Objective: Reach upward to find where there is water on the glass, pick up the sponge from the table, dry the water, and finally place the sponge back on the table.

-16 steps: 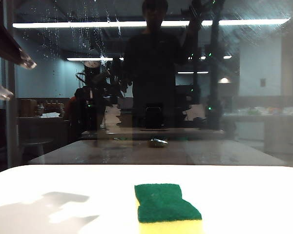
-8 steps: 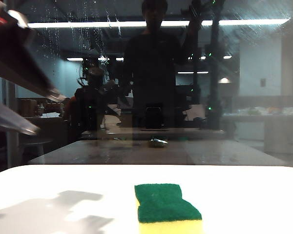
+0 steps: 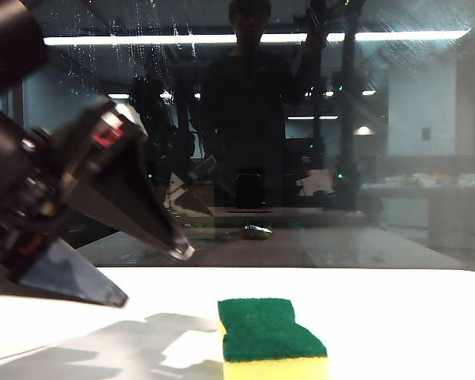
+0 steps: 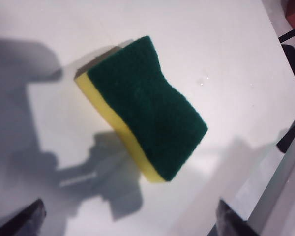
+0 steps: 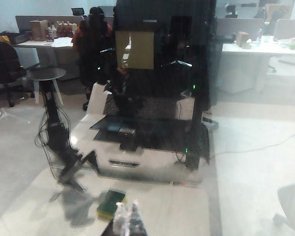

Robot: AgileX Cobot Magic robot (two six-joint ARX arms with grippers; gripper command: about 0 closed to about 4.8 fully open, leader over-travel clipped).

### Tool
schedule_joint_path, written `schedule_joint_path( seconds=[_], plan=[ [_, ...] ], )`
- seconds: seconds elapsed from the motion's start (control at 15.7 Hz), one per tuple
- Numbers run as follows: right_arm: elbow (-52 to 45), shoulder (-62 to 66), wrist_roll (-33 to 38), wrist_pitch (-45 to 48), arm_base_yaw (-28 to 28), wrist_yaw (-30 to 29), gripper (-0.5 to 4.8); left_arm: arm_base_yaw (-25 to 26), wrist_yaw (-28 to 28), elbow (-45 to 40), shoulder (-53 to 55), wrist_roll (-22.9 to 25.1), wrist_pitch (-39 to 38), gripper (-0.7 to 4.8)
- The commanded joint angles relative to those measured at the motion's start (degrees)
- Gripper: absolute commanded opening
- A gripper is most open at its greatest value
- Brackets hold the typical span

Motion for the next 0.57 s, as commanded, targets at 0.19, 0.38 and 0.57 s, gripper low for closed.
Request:
schedule_joint_path(
  seconds=[0.19,0.38,0.57],
  plan=[
    [0.24,0.13,-0.20,0.94,0.00,-0.07,-0.06,-0.79,-0.46,1.66,4.76,-3.72,6.78,4.79],
    [0.24,0.50,-0.20,0.76,0.00,-0.09,-0.06,-1.22,-1.53,6.47,7.74,-3.48,5.66,4.79],
    [0.24,0.50,-0.17,0.72,0.00,-0.07,-0.06,-1.95,-2.49,11.91,12.98,-1.75,1.07,4.79]
  ],
)
